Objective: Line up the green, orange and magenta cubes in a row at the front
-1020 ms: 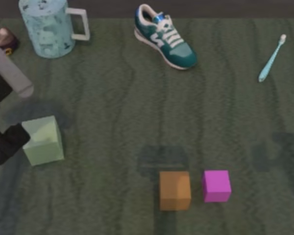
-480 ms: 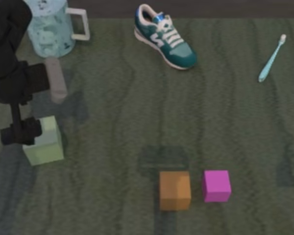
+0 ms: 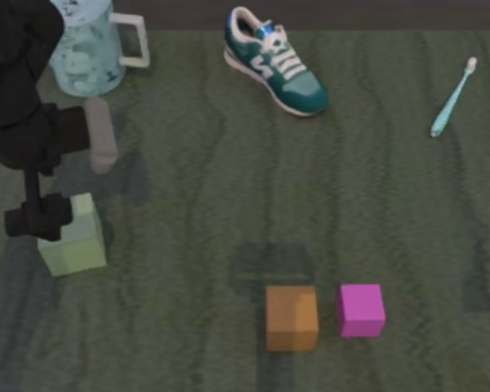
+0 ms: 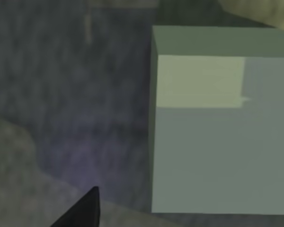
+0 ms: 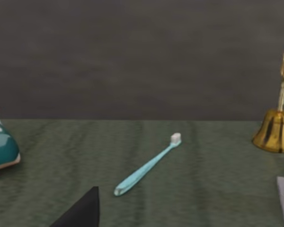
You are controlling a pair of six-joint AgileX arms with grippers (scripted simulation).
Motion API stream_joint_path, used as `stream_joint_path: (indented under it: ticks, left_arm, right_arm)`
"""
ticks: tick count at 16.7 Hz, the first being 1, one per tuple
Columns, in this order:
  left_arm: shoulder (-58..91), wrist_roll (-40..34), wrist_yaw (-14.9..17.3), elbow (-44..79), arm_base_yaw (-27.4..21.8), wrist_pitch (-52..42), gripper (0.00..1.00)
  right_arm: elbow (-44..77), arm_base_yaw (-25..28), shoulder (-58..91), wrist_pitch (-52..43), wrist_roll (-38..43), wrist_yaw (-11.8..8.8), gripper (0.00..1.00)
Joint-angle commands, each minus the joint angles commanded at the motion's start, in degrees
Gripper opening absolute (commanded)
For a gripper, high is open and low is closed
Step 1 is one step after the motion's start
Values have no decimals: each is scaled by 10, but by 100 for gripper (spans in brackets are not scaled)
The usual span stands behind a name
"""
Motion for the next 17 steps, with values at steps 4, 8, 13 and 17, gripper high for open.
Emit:
stream_joint_path:
  ticks: [4,8,13,17]
  left_arm:
    - [15,0,0,-27,-1,41,100]
    - [50,1,0,-87,-1,142,100]
    - [71,1,1,-119,-1,191,100]
    - [71,1,1,-119,-1,191,85]
  right_arm:
    - [0,0,0,0,0,0,100]
    - [0,0,0,0,0,0,100]
    - [0,0,0,0,0,0,100]
    - [0,0,0,0,0,0,100]
